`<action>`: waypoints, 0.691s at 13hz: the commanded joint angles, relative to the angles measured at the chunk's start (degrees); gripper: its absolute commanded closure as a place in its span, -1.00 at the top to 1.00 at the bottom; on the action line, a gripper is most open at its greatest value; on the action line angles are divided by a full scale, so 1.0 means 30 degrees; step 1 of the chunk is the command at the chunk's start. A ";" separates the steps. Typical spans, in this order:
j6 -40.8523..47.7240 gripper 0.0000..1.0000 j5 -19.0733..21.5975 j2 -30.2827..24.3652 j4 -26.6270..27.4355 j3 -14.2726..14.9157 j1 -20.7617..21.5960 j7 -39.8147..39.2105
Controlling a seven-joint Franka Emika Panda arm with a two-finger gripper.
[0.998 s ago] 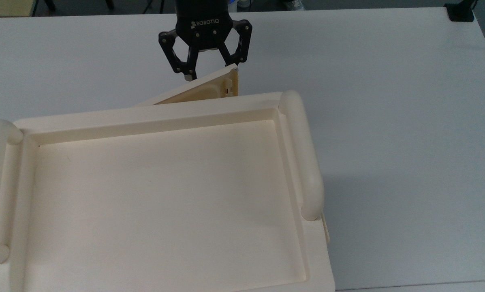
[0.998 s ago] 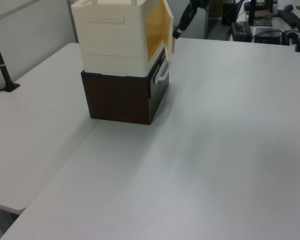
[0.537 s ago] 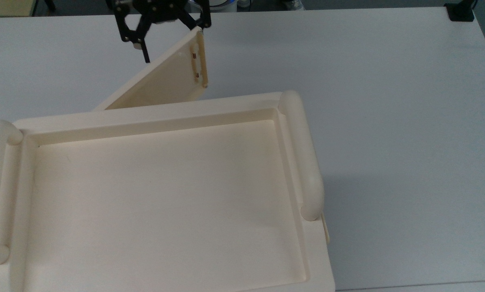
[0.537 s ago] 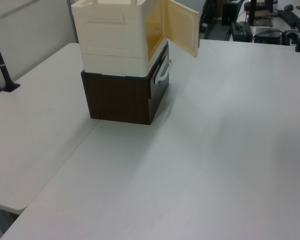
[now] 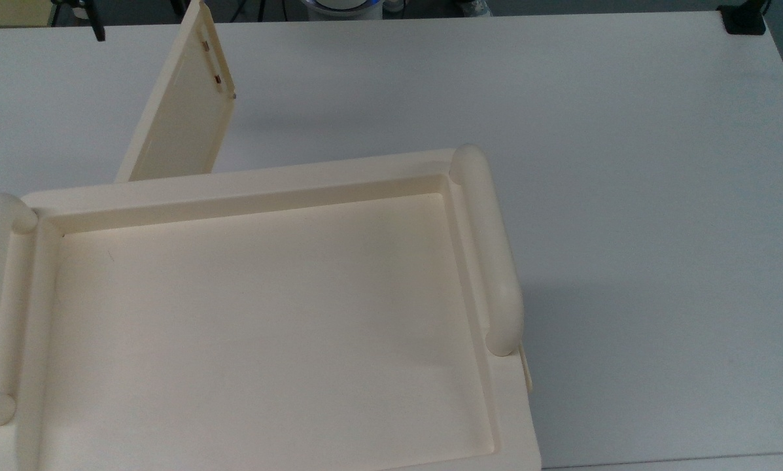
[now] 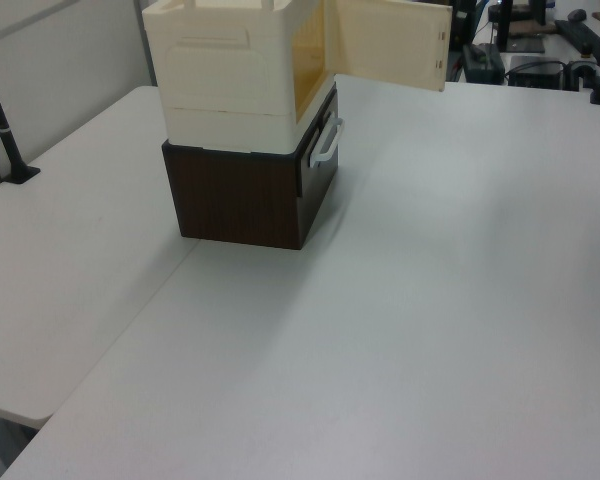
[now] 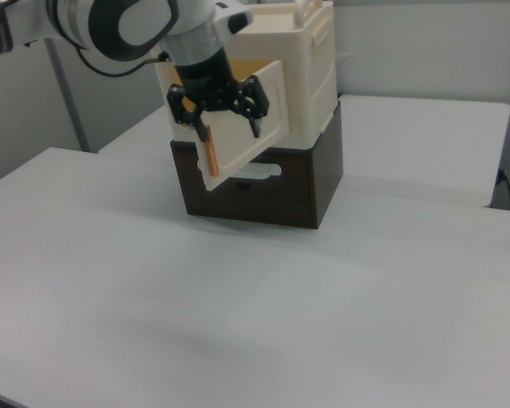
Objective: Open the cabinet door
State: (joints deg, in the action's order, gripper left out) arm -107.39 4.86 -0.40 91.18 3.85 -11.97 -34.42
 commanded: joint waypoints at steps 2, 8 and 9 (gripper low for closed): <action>0.1371 1.00 -0.0156 -0.0218 -0.1213 0.1117 -0.0376 -0.0479; 0.4881 1.00 0.0078 -0.0568 -0.2357 0.1062 0.0090 0.2763; 0.5324 1.00 0.0049 -0.0830 -0.2328 0.1119 0.0759 0.3730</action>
State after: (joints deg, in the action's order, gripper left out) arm -95.61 4.94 -1.01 84.49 6.90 -12.96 -29.66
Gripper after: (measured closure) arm 0.000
